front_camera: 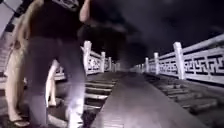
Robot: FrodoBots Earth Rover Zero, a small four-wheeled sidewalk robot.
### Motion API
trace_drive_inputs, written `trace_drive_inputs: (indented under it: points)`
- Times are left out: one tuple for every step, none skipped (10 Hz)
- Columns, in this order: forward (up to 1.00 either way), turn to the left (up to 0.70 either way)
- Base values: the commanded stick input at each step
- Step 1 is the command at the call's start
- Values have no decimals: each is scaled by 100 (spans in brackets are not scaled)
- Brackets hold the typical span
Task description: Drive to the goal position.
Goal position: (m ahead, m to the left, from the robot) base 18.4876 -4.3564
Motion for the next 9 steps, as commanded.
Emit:
trace_drive_inputs:
  points:
    - [0,-45]
    - [0,-45]
    - [0,-45]
    - [0,-45]
    - [0,-45]
    - [0,-45]
    - [0,-45]
    - [0,-45]
    - [0,-45]
